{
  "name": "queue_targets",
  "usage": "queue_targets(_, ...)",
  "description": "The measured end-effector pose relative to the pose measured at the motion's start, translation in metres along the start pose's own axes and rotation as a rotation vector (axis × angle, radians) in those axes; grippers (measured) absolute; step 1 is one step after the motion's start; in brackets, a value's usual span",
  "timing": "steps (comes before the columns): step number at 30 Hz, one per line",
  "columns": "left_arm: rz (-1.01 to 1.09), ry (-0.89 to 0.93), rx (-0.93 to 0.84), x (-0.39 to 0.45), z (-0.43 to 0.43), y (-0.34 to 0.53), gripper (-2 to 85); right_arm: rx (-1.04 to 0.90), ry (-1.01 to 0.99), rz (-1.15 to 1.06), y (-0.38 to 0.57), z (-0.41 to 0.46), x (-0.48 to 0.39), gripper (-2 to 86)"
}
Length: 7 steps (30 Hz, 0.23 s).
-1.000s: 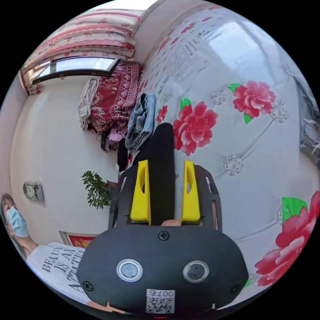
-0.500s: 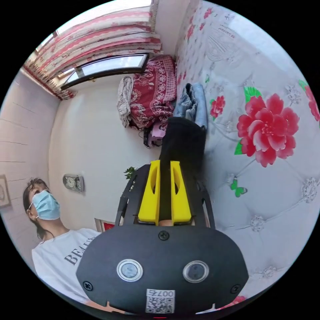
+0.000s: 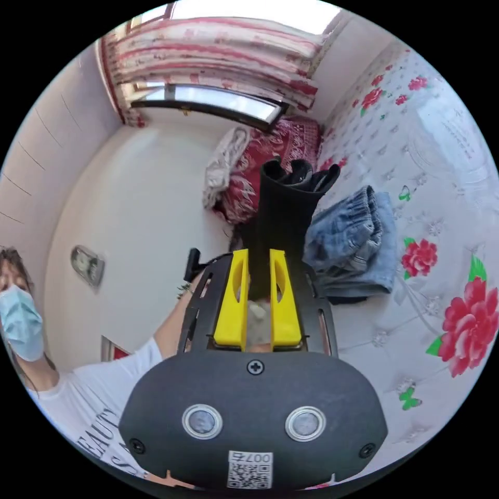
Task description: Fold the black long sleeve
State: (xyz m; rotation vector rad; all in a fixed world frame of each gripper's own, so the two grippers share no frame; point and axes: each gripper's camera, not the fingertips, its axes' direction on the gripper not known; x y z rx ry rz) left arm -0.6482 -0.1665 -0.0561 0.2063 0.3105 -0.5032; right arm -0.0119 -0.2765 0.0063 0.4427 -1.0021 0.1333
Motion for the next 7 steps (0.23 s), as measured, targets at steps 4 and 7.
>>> queue_targets(4, 0.127, -0.054, -0.106, 0.039, 0.09, 0.12, 10.6, -0.291, 0.415, -0.158, 0.079, 0.016, 0.016, 4.7)
queue_targets(7, 0.226, -0.086, -0.194, 0.085, 0.124, 0.211, 10.4, -0.533, 0.748, -0.332, 0.156, 0.009, 0.014, 4.0)
